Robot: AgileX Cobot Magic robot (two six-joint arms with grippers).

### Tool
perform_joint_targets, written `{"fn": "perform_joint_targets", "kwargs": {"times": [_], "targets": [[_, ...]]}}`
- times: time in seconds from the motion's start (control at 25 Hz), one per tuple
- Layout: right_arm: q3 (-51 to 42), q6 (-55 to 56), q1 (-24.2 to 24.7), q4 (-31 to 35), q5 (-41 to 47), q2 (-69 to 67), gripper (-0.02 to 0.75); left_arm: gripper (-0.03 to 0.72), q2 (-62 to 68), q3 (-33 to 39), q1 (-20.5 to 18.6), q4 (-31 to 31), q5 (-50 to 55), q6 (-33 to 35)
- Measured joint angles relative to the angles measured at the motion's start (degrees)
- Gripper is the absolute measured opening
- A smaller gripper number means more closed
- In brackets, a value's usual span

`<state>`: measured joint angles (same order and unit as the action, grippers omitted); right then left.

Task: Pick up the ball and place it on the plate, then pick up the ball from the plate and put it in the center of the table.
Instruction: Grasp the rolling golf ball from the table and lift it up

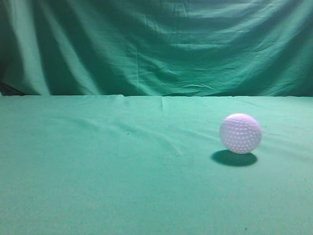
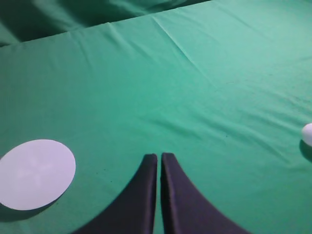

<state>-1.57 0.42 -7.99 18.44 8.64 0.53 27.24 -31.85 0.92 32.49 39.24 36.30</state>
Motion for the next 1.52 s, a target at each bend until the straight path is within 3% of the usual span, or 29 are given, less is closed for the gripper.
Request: {"fn": "perform_joint_targets", "kwargs": {"times": [0.12, 0.44, 0.68, 0.96, 1.08, 1.28, 1.52], "targets": [[0.0, -0.01, 0.0, 3.4, -2.03, 0.0, 0.049, 0.0, -4.19, 2.62, 0.0, 0.0, -0.82, 1.72], [5.75, -6.79, 0.0, 3.77, -1.2, -1.33, 0.049, 0.0, -7.17, 8.36, 0.0, -0.7, -4.15, 4.36], [16.59, -9.42, 0.0, 8.99, 5.29, -12.78, 0.049, 0.0, -7.17, 8.74, 0.0, -0.48, -5.44, 4.5], [18.63, -11.14, 0.0, 10.73, 5.2, -16.95, 0.049, 0.0, -7.17, 8.74, 0.0, -0.48, -6.51, 4.5], [22.59, -13.22, 0.0, 10.16, 11.52, -19.86, 0.049, 0.0, -7.17, 8.74, 0.0, -0.48, -6.53, 4.5], [33.6, -19.8, -0.66, 2.37, 28.74, -30.61, 0.049, 0.0, -7.17, 8.74, 0.0, -0.48, -6.53, 4.5], [42.38, -20.42, -12.71, -3.73, 40.01, -45.06, 0.049, 0.0, -7.17, 8.74, 0.0, -0.48, -6.53, 4.5]]}}
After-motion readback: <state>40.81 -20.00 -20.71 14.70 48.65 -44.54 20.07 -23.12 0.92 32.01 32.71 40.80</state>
